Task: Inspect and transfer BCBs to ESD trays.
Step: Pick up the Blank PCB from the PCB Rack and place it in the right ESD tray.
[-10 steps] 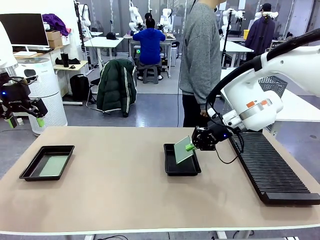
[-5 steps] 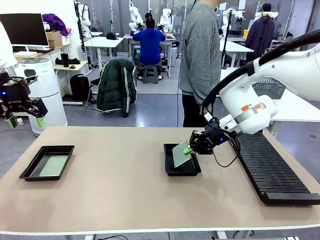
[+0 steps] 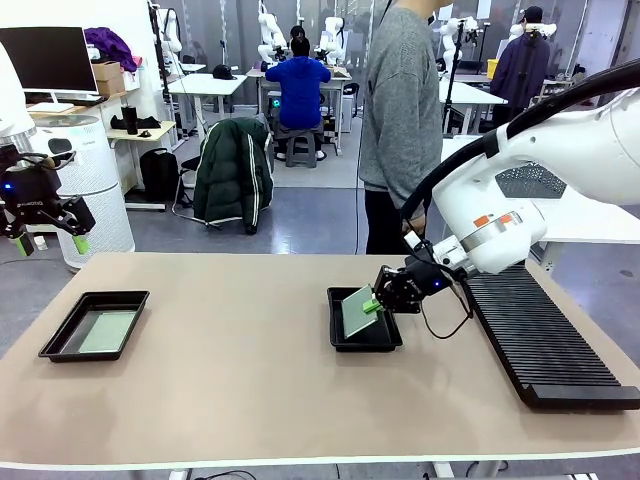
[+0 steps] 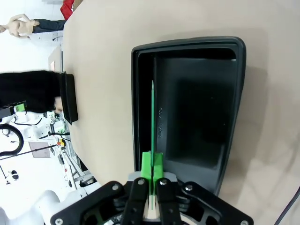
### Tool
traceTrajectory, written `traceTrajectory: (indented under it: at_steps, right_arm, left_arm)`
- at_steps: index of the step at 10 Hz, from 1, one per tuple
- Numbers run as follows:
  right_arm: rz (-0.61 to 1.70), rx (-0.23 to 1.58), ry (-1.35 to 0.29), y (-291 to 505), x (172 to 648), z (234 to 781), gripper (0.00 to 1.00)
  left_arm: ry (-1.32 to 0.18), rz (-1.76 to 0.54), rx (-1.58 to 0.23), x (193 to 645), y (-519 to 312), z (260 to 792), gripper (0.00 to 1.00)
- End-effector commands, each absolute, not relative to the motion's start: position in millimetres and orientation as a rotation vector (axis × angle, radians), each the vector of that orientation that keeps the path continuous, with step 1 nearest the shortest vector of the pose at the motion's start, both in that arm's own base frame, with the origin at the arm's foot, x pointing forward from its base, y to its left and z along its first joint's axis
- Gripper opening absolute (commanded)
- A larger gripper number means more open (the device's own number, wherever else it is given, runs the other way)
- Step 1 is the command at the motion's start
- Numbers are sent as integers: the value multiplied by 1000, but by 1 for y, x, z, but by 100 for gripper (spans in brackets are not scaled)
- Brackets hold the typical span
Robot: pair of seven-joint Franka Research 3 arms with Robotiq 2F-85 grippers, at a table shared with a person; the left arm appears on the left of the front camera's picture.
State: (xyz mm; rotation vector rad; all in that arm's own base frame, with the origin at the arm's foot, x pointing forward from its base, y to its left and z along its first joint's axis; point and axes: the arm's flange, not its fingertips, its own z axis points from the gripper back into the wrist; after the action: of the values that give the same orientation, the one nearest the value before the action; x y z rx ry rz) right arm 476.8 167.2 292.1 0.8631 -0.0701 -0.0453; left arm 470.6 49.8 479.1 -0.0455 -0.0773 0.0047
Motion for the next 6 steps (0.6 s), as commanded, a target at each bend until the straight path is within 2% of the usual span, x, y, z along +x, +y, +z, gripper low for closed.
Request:
traceTrajectory:
  at_steps: [1,6]
  right_arm:
    - [-48,870,-112,176,481,283,2]
    - [-51,868,-98,182,488,275,2]
  left_arm:
    - [-84,5,-44,470,50,477,100]
    - [-84,5,-44,470,50,477,100]
